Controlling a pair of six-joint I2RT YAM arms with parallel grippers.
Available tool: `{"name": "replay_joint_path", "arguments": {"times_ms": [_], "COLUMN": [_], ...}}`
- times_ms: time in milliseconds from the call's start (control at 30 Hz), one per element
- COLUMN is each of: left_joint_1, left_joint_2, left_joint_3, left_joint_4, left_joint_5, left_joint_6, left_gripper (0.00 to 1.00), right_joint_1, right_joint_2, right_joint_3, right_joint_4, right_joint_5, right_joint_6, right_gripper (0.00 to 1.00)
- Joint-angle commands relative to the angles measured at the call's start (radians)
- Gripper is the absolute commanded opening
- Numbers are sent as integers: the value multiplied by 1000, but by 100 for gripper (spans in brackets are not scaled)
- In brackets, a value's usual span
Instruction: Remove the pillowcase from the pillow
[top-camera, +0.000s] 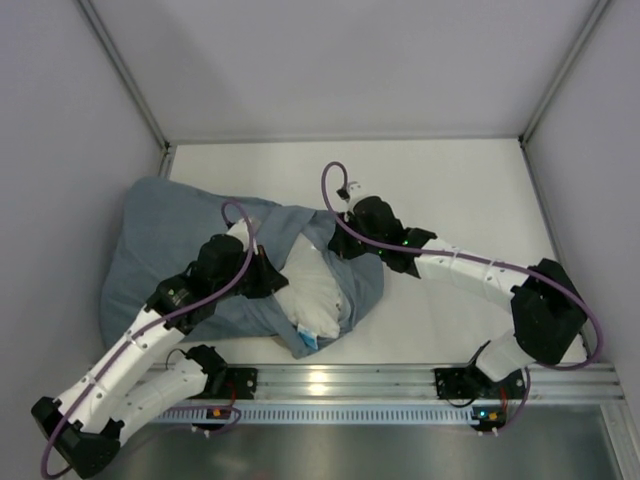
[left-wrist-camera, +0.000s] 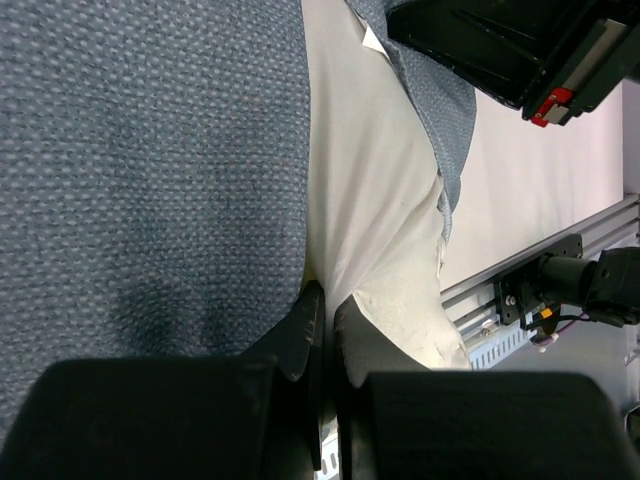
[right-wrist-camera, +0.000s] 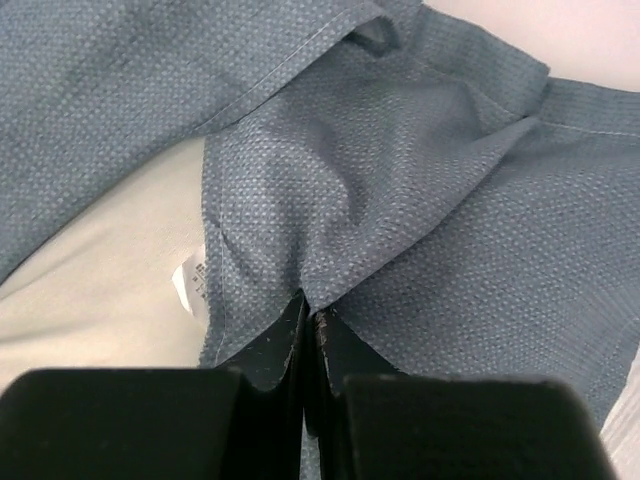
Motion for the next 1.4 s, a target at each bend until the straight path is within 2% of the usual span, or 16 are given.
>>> {"name": "replay_joint_path", "arguments": {"times_ms": [0, 133, 267, 500, 567, 600, 667, 700, 733, 833, 967, 1000, 1033, 1133, 1167, 1367], "left_joint_1": [-3, -1, -1, -1, -1, -1, -1, -1, -1, -1, -1, -3, -1, -1, -1, -1], "left_joint_2": [-41, -93, -158, -195, -192, -189, -183, -179, -179, -169, -121, -117, -112, -100, -100, -115], "left_joint_3": [5, 28, 138, 269, 255, 245, 208, 194, 180, 130, 93, 88, 84, 77, 80, 87], "left_joint_4": [23, -17, -107, -275, -273, -273, -256, -247, -236, -183, -129, -117, -92, -75, -75, -78], "left_joint_5": [43, 60, 25, -60, -52, -48, -46, -45, -42, -40, -19, -12, -6, 17, 20, 15], "left_joint_6": [-7, -12, -9, 10, 0, -1, -9, -9, -9, -4, -1, -3, -6, -9, -6, 0], "left_gripper": [0, 0, 0, 0, 0, 0, 0, 0, 0, 0, 0, 0, 0, 0, 0, 0], "right_joint_1": [-15, -55, -84, -219, -221, -204, -178, -146, -131, -114, -112, -111, -98, -13, 6, 84], "right_joint_2": [11, 28, 43, 51, 2, -24, -125, -165, -248, -400, -439, -425, -379, -310, -295, -225], "right_joint_3": [8, -20, -53, -115, -124, -145, -159, -170, -181, -289, -440, -438, -428, -391, -385, -371], "right_joint_4": [48, 53, 62, 68, 76, 108, 105, 92, 58, 129, 358, 355, 343, 282, 272, 314], "right_joint_5": [110, 265, 456, 465, 302, 243, 138, 127, 124, -34, -312, -345, -367, -338, -317, -283], "right_joint_6": [-10, 10, 16, 59, 27, 22, 36, 45, 54, 176, 247, 251, 228, 154, 148, 155], "right_gripper": [0, 0, 0, 0, 0, 12, 60, 93, 99, 99, 99, 76, 74, 92, 95, 86]}}
